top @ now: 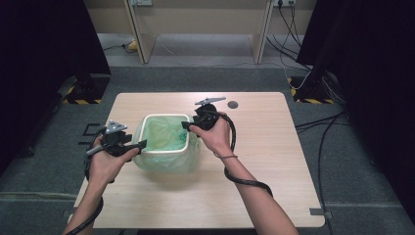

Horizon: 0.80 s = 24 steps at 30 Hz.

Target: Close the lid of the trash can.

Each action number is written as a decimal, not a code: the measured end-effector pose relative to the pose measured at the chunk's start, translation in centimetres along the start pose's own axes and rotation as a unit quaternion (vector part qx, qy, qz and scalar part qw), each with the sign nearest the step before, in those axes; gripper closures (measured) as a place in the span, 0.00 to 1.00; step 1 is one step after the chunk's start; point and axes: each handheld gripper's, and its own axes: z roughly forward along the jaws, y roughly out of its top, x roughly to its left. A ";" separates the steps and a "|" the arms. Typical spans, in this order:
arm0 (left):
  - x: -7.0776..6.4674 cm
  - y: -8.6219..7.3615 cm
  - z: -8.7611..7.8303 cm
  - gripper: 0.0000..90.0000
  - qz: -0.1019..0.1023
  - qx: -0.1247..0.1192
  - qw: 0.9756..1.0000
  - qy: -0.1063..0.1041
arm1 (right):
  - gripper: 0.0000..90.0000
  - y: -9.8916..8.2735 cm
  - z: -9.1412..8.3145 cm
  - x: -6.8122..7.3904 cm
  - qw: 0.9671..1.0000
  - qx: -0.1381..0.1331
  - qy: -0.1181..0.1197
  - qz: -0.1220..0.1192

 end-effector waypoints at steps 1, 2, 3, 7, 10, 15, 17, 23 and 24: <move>0.0 0.0 0.0 0.42 -0.001 -0.002 1.000 -0.001 | 0.48 0.0 -0.1 0.0 1.000 0.000 0.001 -0.002; 0.1 0.0 -0.1 0.41 -0.001 -0.004 1.000 -0.001 | 0.47 0.0 -0.2 0.0 1.000 -0.002 0.002 -0.002; 0.1 0.0 -0.2 0.41 -0.001 -0.005 1.000 -0.001 | 0.47 0.1 -0.4 0.0 1.000 -0.001 0.002 -0.003; 0.3 0.0 -0.5 0.41 -0.002 -0.012 1.000 -0.001 | 0.46 0.1 -0.9 -0.2 1.000 -0.008 0.005 -0.005; 0.5 -0.2 -0.7 0.41 -0.003 -0.015 1.000 -0.003 | 0.45 0.0 -1.3 -0.4 1.000 -0.011 0.004 -0.007; 0.8 -0.5 -1.0 0.41 -0.009 -0.020 1.000 -0.001 | 0.45 -0.2 -1.9 -0.9 1.000 -0.013 0.000 -0.003; 1.0 -0.6 -1.1 0.41 -0.011 -0.022 1.000 0.002 | 0.45 -0.3 -2.1 -1.1 1.000 -0.013 -0.002 -0.003; 1.4 -0.9 -1.4 0.41 -0.015 -0.030 0.999 0.005 | 0.45 -0.8 -2.8 -1.7 1.000 -0.011 -0.010 -0.004; 1.5 -0.9 -1.5 0.41 -0.016 -0.031 0.999 0.007 | 0.45 -0.8 -2.9 -1.8 1.000 -0.010 -0.012 -0.002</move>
